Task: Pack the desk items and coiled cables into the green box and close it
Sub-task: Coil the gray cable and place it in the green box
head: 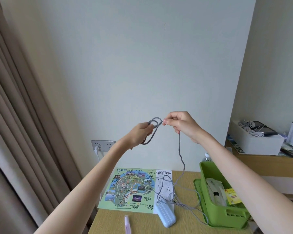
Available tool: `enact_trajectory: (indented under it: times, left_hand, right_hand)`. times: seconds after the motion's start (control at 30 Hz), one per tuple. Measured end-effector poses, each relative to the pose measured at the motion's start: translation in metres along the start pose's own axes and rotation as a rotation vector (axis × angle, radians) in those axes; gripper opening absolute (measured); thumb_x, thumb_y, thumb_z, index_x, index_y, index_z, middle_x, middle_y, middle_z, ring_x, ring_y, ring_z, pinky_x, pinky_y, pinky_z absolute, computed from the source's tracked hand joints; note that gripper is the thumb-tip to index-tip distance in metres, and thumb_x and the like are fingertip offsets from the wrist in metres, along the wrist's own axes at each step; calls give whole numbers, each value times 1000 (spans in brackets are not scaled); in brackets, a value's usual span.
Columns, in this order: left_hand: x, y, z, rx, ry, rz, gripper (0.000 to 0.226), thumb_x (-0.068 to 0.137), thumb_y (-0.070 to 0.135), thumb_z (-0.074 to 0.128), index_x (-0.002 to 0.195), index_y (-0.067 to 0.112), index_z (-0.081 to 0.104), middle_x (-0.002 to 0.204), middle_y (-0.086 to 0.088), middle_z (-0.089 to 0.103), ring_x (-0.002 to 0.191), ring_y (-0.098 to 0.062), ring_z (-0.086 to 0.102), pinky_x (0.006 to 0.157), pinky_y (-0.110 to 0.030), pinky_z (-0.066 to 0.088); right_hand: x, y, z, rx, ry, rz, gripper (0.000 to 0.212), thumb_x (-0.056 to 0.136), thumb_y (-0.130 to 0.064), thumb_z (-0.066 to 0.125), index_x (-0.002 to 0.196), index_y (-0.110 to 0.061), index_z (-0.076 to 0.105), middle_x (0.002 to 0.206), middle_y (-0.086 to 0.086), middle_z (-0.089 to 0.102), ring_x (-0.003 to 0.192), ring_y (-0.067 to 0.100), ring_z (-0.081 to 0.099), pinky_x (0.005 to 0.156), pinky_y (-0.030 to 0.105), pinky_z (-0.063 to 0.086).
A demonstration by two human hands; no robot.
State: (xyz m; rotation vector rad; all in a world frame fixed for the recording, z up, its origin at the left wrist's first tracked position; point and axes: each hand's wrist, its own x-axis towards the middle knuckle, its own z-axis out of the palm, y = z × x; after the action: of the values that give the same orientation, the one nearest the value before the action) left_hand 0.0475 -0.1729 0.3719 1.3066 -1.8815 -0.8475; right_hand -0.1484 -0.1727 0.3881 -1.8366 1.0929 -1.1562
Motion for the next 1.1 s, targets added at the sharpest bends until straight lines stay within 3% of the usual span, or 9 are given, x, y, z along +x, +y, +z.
enact_trajectory:
  times: [0.07, 0.17, 0.33, 0.57, 0.67, 0.77, 0.9, 1.1]
  left_hand:
    - [-2, 5, 7, 31, -113, 3, 33, 104, 18, 37, 71, 17, 45, 66, 3, 41, 53, -11, 30, 50, -24, 26]
    - [-6, 11, 11, -21, -156, 31, 34, 105, 19, 34, 74, 16, 49, 71, 2, 47, 56, -11, 33, 51, -22, 28]
    - [-11, 15, 10, -172, -244, 41, 39, 107, 27, 28, 82, 12, 54, 70, 5, 55, 53, -10, 31, 46, -16, 26]
    - [-10, 17, 15, -85, -273, 49, 33, 104, 32, 38, 78, 15, 47, 68, 6, 43, 48, -4, 33, 48, -16, 29]
    - [-9, 15, 17, 8, -214, 61, 27, 103, 27, 38, 81, 13, 45, 70, 3, 40, 54, -9, 32, 53, -22, 29]
    - [-8, 13, 19, 63, -213, 67, 24, 103, 24, 35, 83, 13, 44, 73, 1, 39, 55, -7, 33, 51, -16, 30]
    - [-6, 13, 18, 77, -242, 23, 28, 102, 22, 35, 76, 19, 46, 66, 6, 35, 51, -6, 31, 51, -21, 27]
    - [-6, 13, 16, -5, -288, -11, 26, 100, 21, 43, 77, 18, 54, 62, 7, 34, 47, -4, 31, 46, -17, 26]
  right_hand:
    - [2, -2, 4, -29, 22, -48, 15, 92, -15, 63, 79, -10, 68, 46, -17, 48, 42, 2, 35, 48, 15, 31]
    - [3, -1, 6, -40, 86, -106, 12, 91, -11, 64, 81, -6, 67, 57, -15, 56, 43, -3, 44, 46, 7, 32]
    - [4, 7, 3, 17, 163, -113, 9, 89, -11, 68, 83, -4, 65, 67, -3, 60, 48, -4, 50, 46, 6, 34]
    - [6, 10, 4, 77, 132, -92, 11, 88, -16, 70, 78, -13, 65, 64, -5, 57, 45, 0, 44, 45, 10, 30]
    - [6, 16, 2, 127, 19, 71, 24, 93, -32, 63, 77, -15, 65, 63, -4, 45, 47, 8, 33, 47, 20, 29]
    - [4, 20, -3, 167, -187, 219, 34, 94, -44, 56, 84, -15, 69, 58, -9, 49, 50, 10, 31, 48, 19, 29]
    - [4, 26, -8, 356, -353, 312, 27, 93, -41, 56, 81, -19, 65, 77, -6, 55, 56, 10, 32, 50, 20, 25]
    - [1, 32, -13, 447, -357, 328, 23, 87, -34, 63, 80, -13, 59, 71, -4, 51, 53, 7, 35, 45, 17, 25]
